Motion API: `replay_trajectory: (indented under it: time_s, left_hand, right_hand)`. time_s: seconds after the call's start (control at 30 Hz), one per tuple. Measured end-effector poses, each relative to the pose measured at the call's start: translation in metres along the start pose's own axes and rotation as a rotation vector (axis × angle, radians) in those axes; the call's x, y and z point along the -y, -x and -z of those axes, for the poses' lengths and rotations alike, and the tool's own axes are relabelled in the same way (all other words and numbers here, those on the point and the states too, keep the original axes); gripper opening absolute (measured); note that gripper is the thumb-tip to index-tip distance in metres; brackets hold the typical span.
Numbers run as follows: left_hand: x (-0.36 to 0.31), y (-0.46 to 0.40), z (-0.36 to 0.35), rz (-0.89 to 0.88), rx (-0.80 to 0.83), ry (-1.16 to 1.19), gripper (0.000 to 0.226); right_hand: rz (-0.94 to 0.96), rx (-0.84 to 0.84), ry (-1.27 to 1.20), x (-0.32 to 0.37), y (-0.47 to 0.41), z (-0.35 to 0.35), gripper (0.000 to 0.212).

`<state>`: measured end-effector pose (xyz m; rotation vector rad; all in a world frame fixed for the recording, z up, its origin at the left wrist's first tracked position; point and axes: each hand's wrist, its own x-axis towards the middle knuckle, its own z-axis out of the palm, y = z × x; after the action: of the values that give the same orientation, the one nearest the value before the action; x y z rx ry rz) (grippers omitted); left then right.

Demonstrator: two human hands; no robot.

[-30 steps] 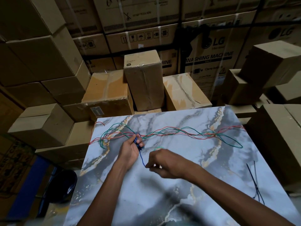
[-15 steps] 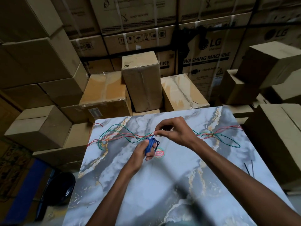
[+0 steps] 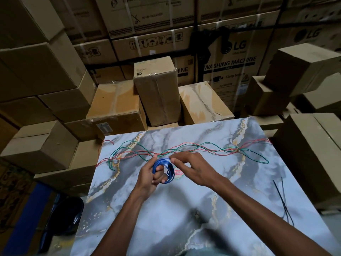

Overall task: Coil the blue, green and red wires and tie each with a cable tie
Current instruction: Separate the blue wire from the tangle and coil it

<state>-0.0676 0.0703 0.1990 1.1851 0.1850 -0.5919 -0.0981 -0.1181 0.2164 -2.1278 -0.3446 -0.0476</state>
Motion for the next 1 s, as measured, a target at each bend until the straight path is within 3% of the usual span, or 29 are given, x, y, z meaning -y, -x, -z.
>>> replay_trajectory:
  time_s: [0.27,0.57,0.77,0.9,1.0]
  left_hand:
    - [-0.004,0.002,0.002,0.065,-0.031,0.073,0.058]
    - [0.001,0.003,0.003,0.072,0.066,0.050,0.045]
    - [0.011,-0.010,-0.006,0.058,-0.005,0.010,0.050]
    - [0.021,-0.020,-0.011,0.034,-0.071,0.062,0.041]
    - [0.025,-0.025,-0.009,0.036,-0.007,0.027,0.048]
  right_hand:
    - [-0.117,0.086,-0.171,-0.007,0.012,-0.023,0.059]
    - [-0.238,-0.088,-0.596,-0.020,0.017,-0.038,0.035]
    - [-0.290,-0.154,-0.455,-0.026,0.017,-0.035,0.023]
    - [-0.217,-0.247,-0.153,-0.028,0.018,-0.033,0.023]
    - [-0.206,-0.223,0.003,-0.033,0.015,-0.027,0.026]
